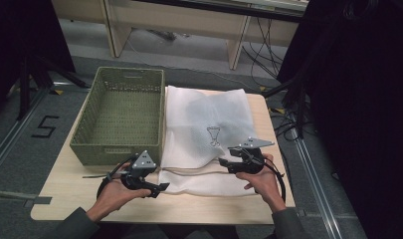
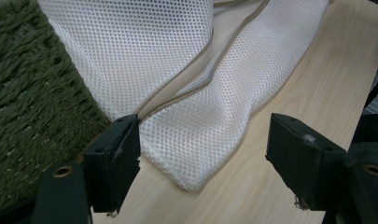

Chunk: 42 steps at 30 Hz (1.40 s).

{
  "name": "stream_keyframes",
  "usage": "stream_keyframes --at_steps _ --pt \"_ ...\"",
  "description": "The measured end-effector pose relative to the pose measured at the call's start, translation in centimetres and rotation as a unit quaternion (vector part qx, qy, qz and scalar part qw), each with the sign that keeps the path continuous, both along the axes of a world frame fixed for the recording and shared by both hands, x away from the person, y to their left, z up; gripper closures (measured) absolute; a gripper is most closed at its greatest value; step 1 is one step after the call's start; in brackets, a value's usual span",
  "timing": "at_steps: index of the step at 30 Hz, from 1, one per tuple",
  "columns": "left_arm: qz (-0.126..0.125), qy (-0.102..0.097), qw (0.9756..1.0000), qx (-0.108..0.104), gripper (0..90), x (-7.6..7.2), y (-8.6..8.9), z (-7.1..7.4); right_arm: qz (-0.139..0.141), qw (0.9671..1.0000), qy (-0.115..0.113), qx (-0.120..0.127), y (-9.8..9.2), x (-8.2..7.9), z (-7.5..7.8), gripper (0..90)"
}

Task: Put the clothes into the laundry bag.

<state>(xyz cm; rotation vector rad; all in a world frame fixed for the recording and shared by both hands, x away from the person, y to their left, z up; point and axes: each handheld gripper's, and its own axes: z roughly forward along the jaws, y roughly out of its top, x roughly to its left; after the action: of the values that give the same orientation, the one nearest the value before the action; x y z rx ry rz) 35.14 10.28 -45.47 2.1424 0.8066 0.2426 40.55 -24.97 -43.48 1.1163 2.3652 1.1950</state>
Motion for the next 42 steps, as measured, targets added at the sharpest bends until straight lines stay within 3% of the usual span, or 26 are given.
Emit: stream_keyframes --at_steps 5,7,9,10,12,14,22,23,24,26,29,34,37,41,42 --pt "0.008 0.004 0.9999 -0.008 24.3 -0.2 0.5 0.0 0.001 0.9999 0.011 -0.003 0.1 -0.5 -0.1 39.1" --pt "0.007 0.002 1.0 -0.006 23.8 -0.3 0.8 0.0 0.007 1.0 0.001 -0.006 -0.1 -0.6 -0.3 38.7" --pt "0.009 0.0 0.9999 -0.006 23.7 -0.5 1.0 -0.1 0.005 0.9998 0.017 -0.007 0.0 -0.9 -0.3 38.4" --pt "0.009 -0.001 0.9999 -0.008 23.4 -0.6 1.0 -0.2 0.006 0.9999 0.015 -0.001 0.0 -1.0 -0.4 38.3" --pt "0.013 0.0 0.9999 -0.006 23.1 -0.8 1.3 -0.2 0.013 0.9998 0.011 -0.013 -0.1 -1.0 -0.6 38.1" --pt "0.017 0.005 0.9998 -0.012 22.7 -0.9 1.5 -0.3 0.01 0.9997 0.021 -0.009 0.0 -1.4 -0.7 37.9" --pt "0.023 -0.006 0.9996 -0.011 21.8 -1.6 2.7 -0.1 0.01 0.9999 0.01 -0.008 -0.2 -2.1 -1.0 37.3" --pt "0.022 -0.006 0.9997 -0.012 21.8 -1.7 2.9 -0.1 0.011 0.9996 0.024 -0.009 -0.2 -2.4 -0.9 37.3" --pt "0.029 -0.005 0.9995 -0.014 21.3 -1.9 2.9 -0.1 0.012 0.9998 0.01 -0.011 -0.3 -2.4 -1.1 37.2" --pt "0.03 -0.007 0.9994 -0.014 20.6 -2.1 3.1 -0.1 0.006 0.9996 0.028 -0.008 -0.3 -3.0 -1.3 37.1" --pt "0.029 -0.007 0.9994 -0.016 20.6 -2.5 3.4 -0.2 0.012 0.9997 0.014 -0.017 -0.5 -3.5 -1.7 37.0" --pt "0.033 -0.004 0.9993 -0.014 20.6 -3.2 3.4 -0.3 0.008 0.999 0.036 -0.024 -0.5 -4.8 -2.1 36.6" --pt "0.029 -0.009 0.9995 -0.001 20.6 -3.5 3.6 -0.3 0.018 0.9991 0.028 -0.026 -0.8 -5.3 -2.2 36.2" --pt "0.026 -0.005 0.9996 -0.004 20.6 -3.8 3.6 -0.5 0.016 0.999 0.033 -0.027 -0.9 -6.1 -2.4 35.4" --pt "0.03 -0.002 0.9995 -0.006 20.6 -3.9 3.6 -0.6 0.009 0.9985 0.049 -0.024 -0.9 -6.4 -2.4 35.3"
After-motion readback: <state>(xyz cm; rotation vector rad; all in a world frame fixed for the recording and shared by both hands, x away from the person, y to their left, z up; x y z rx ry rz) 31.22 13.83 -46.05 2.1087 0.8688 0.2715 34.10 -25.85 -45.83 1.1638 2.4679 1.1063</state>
